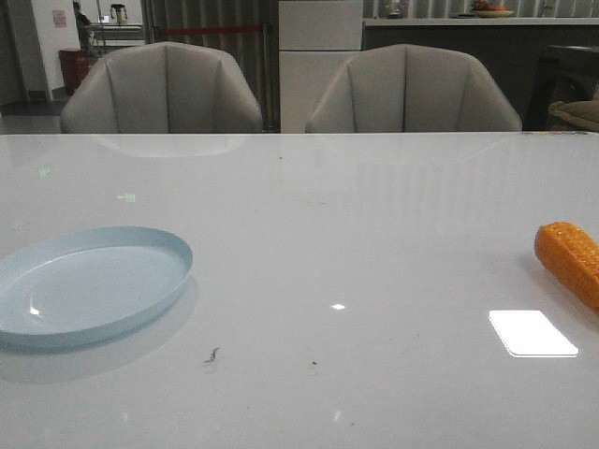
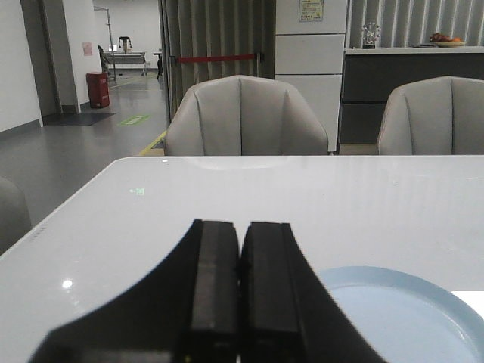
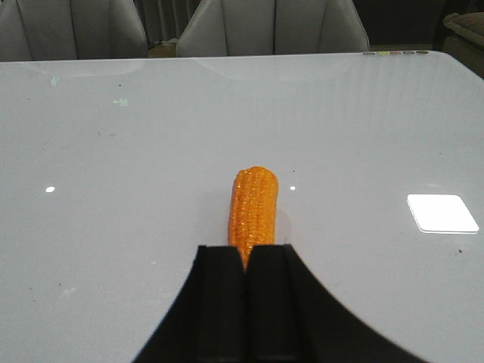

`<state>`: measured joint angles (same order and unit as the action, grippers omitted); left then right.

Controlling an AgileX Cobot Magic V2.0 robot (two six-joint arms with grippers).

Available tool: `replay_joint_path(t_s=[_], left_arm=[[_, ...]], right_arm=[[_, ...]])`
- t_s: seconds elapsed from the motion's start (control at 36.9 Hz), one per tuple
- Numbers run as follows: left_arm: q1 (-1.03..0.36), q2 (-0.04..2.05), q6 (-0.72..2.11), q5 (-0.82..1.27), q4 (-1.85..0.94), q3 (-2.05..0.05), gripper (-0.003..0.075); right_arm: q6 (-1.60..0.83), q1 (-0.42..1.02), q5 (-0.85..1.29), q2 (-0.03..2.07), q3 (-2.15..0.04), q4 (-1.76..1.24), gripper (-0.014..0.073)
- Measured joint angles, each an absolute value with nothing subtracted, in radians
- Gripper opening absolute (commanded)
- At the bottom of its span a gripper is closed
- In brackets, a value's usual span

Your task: Place corn on plate with both arms

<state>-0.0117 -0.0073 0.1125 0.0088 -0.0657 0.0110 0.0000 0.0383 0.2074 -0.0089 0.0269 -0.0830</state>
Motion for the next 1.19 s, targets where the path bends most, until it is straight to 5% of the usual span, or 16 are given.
replay_joint_path(t_s=[1.19], left_arm=[[-0.012, -0.007, 0.112, -0.064, -0.218, 0.011, 0.0094]], right_arm=[[0.0, 0.038, 0.12, -0.009, 0.027, -0.083, 0.0058]])
